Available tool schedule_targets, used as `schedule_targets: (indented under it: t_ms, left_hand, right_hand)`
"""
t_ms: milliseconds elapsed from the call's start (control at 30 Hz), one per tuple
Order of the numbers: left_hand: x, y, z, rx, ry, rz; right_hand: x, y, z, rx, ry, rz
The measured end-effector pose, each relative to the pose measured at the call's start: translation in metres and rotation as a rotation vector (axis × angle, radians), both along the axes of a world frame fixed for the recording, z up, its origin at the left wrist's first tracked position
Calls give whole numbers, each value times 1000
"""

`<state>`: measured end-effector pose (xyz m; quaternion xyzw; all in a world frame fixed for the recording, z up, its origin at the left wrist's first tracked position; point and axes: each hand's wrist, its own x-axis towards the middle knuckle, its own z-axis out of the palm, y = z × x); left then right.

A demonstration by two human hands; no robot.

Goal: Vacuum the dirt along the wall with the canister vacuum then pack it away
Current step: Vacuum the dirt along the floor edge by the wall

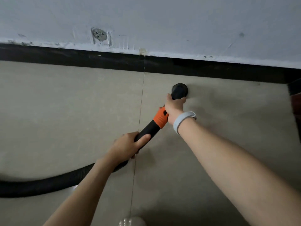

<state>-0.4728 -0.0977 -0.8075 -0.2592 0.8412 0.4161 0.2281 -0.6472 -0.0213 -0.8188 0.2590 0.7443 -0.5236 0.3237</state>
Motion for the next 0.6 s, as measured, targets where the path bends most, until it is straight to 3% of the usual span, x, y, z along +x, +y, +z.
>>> schedule_targets:
  t_ms: [167, 300, 600]
  left_hand:
    - [-42, 36, 5, -167, -15, -265]
    - [-33, 48, 28, -164, -97, -383]
    - [-39, 78, 171, -275, -133, -458]
  right_hand:
    - [-25, 66, -1, -49, 43, -294]
    - [1, 100, 20, -130, -10, -444]
    - [18, 148, 170, -91, -89, -571]
